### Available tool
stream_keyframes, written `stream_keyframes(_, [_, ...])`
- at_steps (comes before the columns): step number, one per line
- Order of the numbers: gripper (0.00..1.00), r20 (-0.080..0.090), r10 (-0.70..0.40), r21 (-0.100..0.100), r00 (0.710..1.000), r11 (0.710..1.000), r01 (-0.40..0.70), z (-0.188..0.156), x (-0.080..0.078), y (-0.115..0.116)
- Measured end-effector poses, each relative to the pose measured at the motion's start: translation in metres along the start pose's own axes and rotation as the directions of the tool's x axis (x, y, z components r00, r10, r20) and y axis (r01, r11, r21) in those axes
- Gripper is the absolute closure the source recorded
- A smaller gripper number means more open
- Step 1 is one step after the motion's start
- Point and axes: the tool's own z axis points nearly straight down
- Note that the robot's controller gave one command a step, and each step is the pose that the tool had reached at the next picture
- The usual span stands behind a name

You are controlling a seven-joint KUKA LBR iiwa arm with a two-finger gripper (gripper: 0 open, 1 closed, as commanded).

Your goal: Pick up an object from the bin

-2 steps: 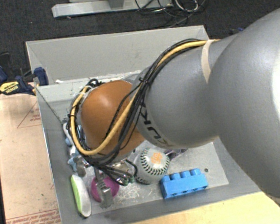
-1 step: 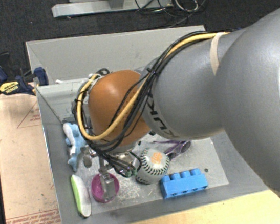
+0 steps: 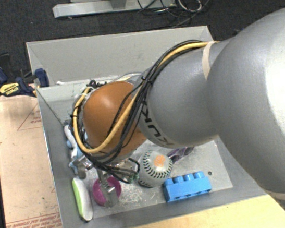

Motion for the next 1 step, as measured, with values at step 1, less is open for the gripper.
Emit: stream_keyframes(1, [1.0, 0.002, -0.146, -0.001, 0.989, 0.989, 0.146, 0.0272, -0.0078, -0.018])
